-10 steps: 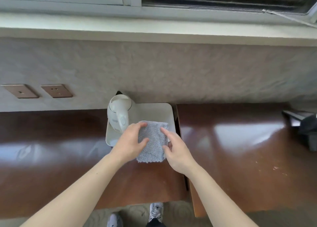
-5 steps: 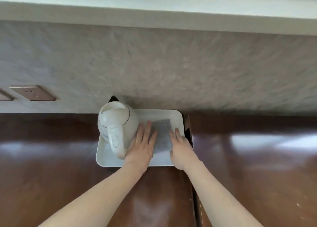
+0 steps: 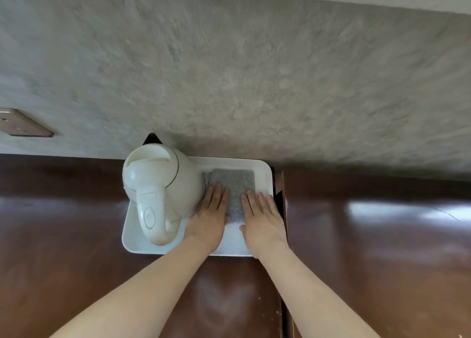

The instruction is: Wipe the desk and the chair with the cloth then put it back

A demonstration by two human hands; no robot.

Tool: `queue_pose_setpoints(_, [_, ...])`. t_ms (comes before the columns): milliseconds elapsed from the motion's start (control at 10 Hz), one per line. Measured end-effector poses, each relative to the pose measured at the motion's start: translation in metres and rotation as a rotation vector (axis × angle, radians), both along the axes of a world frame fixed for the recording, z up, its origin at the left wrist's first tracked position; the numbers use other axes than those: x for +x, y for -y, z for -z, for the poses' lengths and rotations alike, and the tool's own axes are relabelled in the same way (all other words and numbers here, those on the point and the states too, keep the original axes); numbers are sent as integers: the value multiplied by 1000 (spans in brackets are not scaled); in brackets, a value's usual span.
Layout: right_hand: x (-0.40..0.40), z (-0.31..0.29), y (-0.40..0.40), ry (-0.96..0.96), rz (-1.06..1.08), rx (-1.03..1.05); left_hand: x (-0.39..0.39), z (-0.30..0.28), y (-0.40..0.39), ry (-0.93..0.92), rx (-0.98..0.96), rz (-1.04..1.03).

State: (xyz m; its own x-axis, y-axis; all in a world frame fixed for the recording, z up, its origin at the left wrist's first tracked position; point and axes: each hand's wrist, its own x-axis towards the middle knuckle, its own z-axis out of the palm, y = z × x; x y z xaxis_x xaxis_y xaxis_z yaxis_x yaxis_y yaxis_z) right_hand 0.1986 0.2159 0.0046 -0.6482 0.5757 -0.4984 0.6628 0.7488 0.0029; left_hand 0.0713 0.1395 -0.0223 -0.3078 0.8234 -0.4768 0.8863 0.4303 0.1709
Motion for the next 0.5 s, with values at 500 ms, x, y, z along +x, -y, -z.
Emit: queue_pose_setpoints(500, [26,-53,14,-169,-57,-46,-2,-84,6,-260,32,218])
